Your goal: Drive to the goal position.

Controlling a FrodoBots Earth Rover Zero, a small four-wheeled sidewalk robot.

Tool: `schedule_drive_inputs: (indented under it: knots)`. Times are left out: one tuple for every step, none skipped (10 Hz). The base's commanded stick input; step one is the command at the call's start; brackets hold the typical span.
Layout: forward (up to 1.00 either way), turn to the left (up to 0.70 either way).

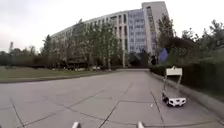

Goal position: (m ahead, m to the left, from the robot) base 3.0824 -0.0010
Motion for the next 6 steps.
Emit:
schedule_drive_inputs:
  knots:
    - [0.6,0.0]
    - [0.6,0.0]
    - [0.6,0.0]
    - [0.6,0.0]
    - [0.6,0.0]
    - [0.6,0.0]
